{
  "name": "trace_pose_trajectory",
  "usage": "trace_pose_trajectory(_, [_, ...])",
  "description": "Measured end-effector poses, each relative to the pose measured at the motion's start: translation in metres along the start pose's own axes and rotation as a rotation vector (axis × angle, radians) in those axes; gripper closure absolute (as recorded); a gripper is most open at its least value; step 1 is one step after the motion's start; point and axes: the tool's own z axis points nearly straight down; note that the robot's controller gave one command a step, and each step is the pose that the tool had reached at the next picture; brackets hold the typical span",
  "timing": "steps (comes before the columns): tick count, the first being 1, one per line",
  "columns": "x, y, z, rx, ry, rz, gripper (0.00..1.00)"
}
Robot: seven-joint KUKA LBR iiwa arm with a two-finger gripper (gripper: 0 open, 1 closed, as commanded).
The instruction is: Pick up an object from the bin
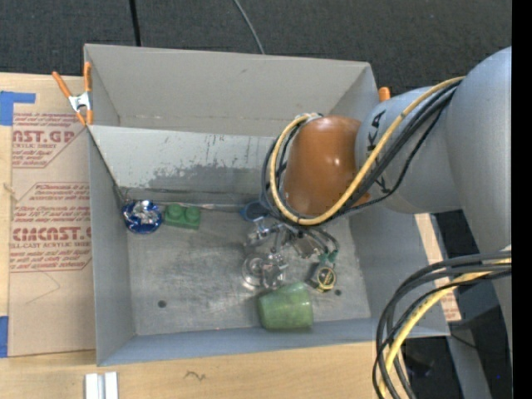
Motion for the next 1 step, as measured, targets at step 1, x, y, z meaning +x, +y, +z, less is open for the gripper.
trace_pose_trajectory(1, [0.0193, 0.0126, -0.1758, 0.003, -0.006, -0.287, 1.0])
